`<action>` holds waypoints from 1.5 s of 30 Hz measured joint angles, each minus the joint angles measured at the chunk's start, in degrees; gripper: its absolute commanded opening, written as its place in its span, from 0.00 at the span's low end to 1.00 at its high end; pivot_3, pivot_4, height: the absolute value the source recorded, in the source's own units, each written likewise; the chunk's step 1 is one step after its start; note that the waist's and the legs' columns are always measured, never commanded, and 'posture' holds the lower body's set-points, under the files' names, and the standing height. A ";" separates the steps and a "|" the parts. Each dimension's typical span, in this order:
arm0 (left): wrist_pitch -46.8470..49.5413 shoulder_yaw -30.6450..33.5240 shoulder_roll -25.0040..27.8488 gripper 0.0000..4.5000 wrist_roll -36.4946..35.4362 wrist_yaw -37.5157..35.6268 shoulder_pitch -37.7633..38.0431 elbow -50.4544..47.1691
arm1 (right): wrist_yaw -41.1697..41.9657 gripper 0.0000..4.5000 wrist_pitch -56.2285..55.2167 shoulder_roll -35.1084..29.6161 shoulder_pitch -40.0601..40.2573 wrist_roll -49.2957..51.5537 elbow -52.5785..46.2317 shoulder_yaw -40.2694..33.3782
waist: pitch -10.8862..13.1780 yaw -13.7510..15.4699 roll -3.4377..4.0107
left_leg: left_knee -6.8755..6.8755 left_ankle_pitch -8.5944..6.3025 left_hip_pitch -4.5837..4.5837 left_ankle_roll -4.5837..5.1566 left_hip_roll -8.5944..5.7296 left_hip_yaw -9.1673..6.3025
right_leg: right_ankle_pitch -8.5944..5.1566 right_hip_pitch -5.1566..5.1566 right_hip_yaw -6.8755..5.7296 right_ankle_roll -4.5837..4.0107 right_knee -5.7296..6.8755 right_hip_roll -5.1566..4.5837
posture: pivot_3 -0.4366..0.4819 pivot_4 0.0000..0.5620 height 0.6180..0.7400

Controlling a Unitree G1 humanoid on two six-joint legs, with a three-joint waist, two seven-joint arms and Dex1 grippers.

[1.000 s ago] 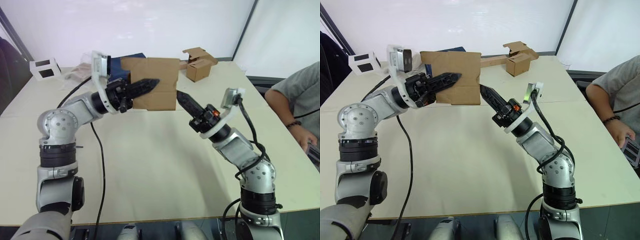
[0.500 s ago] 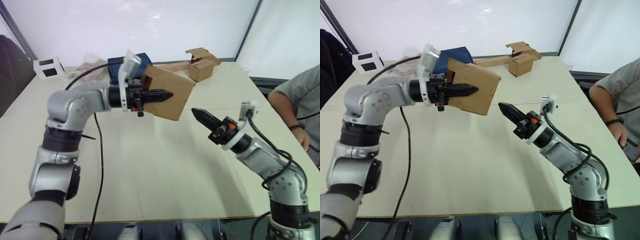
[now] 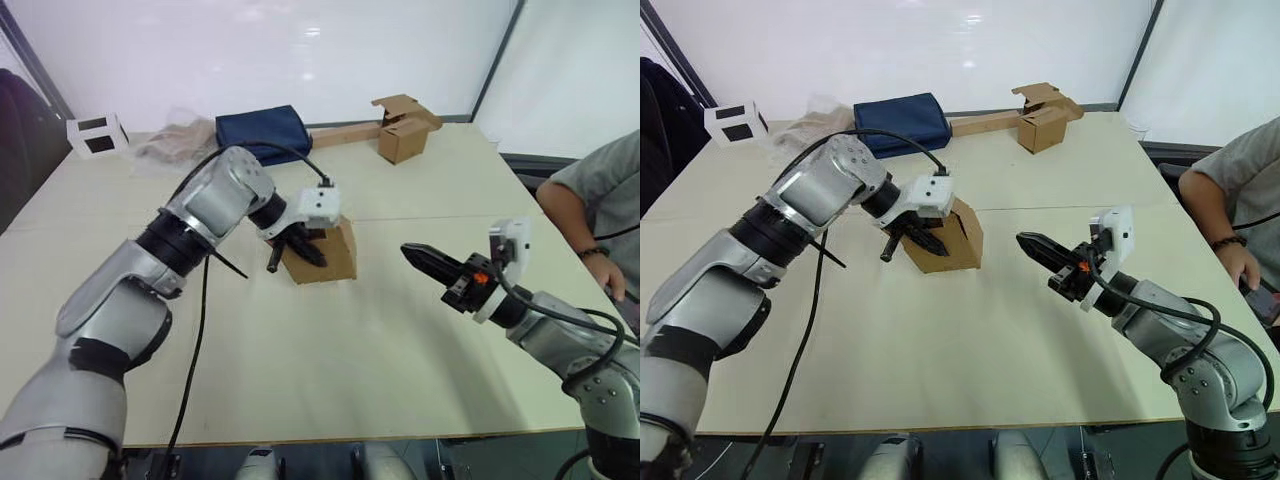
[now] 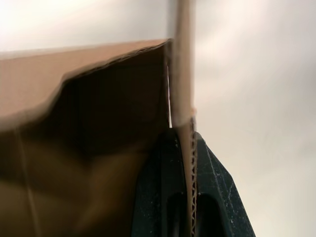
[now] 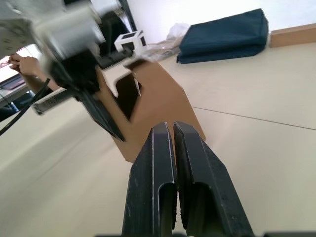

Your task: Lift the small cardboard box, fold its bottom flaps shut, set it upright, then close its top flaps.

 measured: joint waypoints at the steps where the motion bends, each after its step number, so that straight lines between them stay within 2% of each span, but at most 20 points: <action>1: -0.60 -0.86 -0.95 0.11 1.33 -0.81 -0.01 -0.01 | -0.38 0.00 -0.15 0.28 0.31 -0.46 -0.44 0.44 | 0.00 0.02 0.00 | 0.01 0.00 -0.01 0.00 0.00 0.00 | 0.00 0.00 0.00 0.00 0.00 -0.02 | 0.48 0.27 1.00; 2: -0.71 -1.16 -1.50 0.13 2.10 -1.46 -0.01 -0.01 | -0.56 0.00 -0.16 0.31 0.53 -0.89 -0.69 0.73 | 0.01 -0.01 -0.01 | 0.02 0.00 -0.01 0.00 -0.01 0.01 | 0.00 0.00 0.01 0.00 -0.01 -0.02 | 0.48 0.27 1.00; 6: 3.69 -1.28 -1.64 0.45 1.34 -4.48 -1.01 -1.71 | -1.48 0.00 -0.21 0.79 1.21 -2.04 -0.98 1.02 | 0.03 -0.25 -0.02 | 0.01 -0.02 0.01 0.04 0.03 -0.01 | 0.00 -0.02 0.01 0.00 0.04 0.03 | 0.48 0.27 1.00; 12: 14.40 0.25 -1.80 0.93 -4.14 -5.24 -8.34 -3.46 | -1.72 0.00 -0.22 1.31 0.99 -2.43 -0.98 1.36 | 0.03 -0.17 -0.02 | 0.03 -0.03 0.02 0.05 0.01 -0.01 | -0.01 0.00 0.00 0.01 0.05 0.01 | 0.48 0.27 1.00; 13: 14.86 0.96 -1.54 0.97 -4.69 -5.25 -8.52 -3.53 | -1.72 0.00 -0.22 1.34 0.86 -2.47 -0.96 1.37 | 0.03 -0.17 -0.01 | 0.02 -0.03 0.03 0.05 0.01 -0.01 | -0.01 0.00 0.00 0.01 0.06 0.01 | 0.48 0.27 1.00; 15: 14.53 3.12 -0.10 0.97 -6.28 -5.25 -8.40 -2.93 | -1.57 0.00 -0.22 1.35 0.11 -2.55 -0.76 1.41 | 0.04 -0.54 0.01 | 0.02 -0.03 0.04 0.05 0.03 -0.01 | -0.01 -0.03 0.02 0.01 0.09 0.03 | 0.48 0.27 1.00; 17: 13.12 9.51 2.33 0.97 -9.46 -5.19 -7.95 -1.32 | -1.38 0.00 -0.22 1.20 -1.07 -3.06 -0.34 1.41 | 0.05 -1.01 0.02 | -0.01 -0.03 0.06 0.06 0.05 -0.01 | -0.02 -0.05 0.01 -0.01 0.11 0.05 | 0.48 0.27 1.00; 20: 8.44 20.43 4.15 0.78 -12.46 -3.36 -3.55 0.84 | -0.45 0.00 -0.50 -0.76 -3.14 -7.87 1.90 3.79 | 0.00 -1.17 0.10 | 0.00 -0.04 0.10 0.08 0.05 0.00 | -0.02 0.00 0.01 0.00 0.08 0.02 | 0.48 0.27 1.00; 26: 1.94 27.58 5.03 0.31 -13.16 0.97 10.35 5.75 | 1.71 0.00 -1.13 -2.62 -5.23 -17.16 6.11 9.77 | 0.04 -1.16 0.03 | 0.10 -0.04 0.00 0.07 0.04 -0.03 | -0.02 -0.04 -0.03 0.00 0.10 -0.01 | 0.48 0.27 1.00; 29: -0.15 31.33 4.99 0.06 -13.13 4.89 13.04 7.19 | 2.55 0.00 -0.63 -2.69 -6.76 -19.54 7.14 11.18 | 0.05 -0.84 -0.01 | 0.13 -0.04 -0.04 0.07 0.03 -0.04 | -0.01 -0.04 -0.06 0.01 0.09 -0.03 | 0.48 0.27 1.00; 30: -1.46 32.91 5.03 0.01 -12.94 6.89 14.25 7.15 | 2.83 0.00 -0.20 -2.69 -7.96 -20.77 7.87 12.33 | 0.02 -0.85 0.02 | 0.14 -0.04 0.00 0.07 0.02 -0.03 | -0.01 -0.01 -0.04 0.01 0.09 -0.05 | 0.48 0.27 1.00; 36: -7.12 34.24 2.83 0.01 -8.70 16.35 25.67 7.31 | 4.30 0.00 2.77 -1.92 -11.07 -26.29 14.16 18.39 | 0.00 -0.75 0.03 | 0.15 -0.04 0.02 0.07 0.02 -0.04 | -0.01 -0.03 -0.04 0.01 0.17 -0.04 | 0.48 0.27 1.00; 40: -9.84 33.09 0.88 0.01 -4.99 22.36 29.00 6.43 | 6.10 0.00 3.72 -0.64 -12.90 -28.16 16.50 20.68 | 0.00 -0.27 0.03 | 0.20 -0.04 0.02 0.07 0.01 -0.03 | 0.00 -0.02 -0.04 0.01 0.19 -0.06 | 0.48 0.27 1.00; 45: -8.43 32.38 -1.07 0.01 -4.75 23.46 33.39 1.54 | 8.65 0.00 3.74 1.52 -15.37 -29.07 18.89 22.16 | 0.00 -0.17 0.03 | 0.20 -0.04 0.02 0.07 0.02 -0.04 | 0.00 -0.02 -0.05 0.01 0.21 -0.05 | 0.48 0.27 1.00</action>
